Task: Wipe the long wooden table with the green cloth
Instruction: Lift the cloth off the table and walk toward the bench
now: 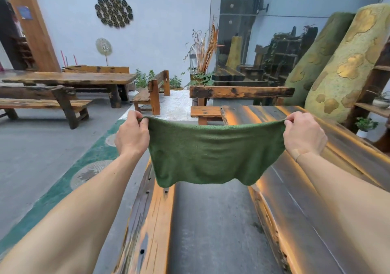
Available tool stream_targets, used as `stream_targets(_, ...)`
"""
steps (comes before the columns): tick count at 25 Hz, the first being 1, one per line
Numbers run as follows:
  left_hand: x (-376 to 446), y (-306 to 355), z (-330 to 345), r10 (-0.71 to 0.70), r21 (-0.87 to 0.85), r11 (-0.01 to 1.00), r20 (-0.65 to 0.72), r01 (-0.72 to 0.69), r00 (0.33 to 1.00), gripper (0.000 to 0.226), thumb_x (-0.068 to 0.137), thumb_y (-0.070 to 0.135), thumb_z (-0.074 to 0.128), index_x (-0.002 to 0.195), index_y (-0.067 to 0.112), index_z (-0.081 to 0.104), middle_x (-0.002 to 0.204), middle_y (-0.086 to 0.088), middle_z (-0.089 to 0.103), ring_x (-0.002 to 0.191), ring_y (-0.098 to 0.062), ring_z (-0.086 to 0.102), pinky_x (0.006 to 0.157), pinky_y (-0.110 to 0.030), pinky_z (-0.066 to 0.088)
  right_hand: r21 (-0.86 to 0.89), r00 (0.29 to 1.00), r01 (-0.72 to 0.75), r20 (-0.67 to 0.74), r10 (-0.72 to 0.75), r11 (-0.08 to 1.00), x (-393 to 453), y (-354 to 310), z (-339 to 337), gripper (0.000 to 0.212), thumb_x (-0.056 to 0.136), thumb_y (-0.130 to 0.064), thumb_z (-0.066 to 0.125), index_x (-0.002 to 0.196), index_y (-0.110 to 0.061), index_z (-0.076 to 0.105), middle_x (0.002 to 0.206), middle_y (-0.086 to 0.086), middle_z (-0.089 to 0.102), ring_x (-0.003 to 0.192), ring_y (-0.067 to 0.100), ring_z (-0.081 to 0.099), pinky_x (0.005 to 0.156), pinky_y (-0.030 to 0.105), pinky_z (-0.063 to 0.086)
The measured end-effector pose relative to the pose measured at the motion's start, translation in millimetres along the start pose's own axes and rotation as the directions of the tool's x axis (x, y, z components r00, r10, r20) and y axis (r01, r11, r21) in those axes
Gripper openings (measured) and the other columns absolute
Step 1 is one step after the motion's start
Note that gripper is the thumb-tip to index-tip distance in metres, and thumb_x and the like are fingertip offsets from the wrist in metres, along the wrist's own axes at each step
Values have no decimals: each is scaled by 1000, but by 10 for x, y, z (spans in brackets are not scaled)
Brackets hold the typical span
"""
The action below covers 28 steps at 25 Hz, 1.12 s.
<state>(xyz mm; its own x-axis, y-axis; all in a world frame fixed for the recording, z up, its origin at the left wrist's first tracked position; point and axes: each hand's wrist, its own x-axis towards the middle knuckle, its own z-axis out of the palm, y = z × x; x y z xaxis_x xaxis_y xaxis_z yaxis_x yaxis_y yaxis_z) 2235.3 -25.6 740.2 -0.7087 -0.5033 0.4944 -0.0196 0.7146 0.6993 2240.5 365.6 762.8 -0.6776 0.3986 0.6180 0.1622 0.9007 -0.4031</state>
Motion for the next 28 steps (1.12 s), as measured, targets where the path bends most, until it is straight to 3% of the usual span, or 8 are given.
stream_targets(14, 2427, 365, 2856, -65, 20, 998, 3, 65, 998, 10, 104, 35, 48, 104, 25, 49, 94, 0, 59, 86, -29, 51, 74, -38, 38, -1, 999, 26, 36, -26, 1000, 2761, -230, 2688, 21, 104, -27, 51, 110, -14, 67, 113, 13, 65, 102, 36, 61, 75, 36, 42)
stream_targets(28, 5215, 187, 5643, -95, 3, 995, 94, 95, 991, 13, 100, 31, 47, 109, 24, 53, 92, 0, 59, 86, -30, 52, 74, -37, 38, -36, 998, -56, 39, 57, 998, 5058, -920, 5733, 18, 102, -29, 53, 107, -18, 66, 112, 11, 64, 100, 36, 62, 83, 47, 54)
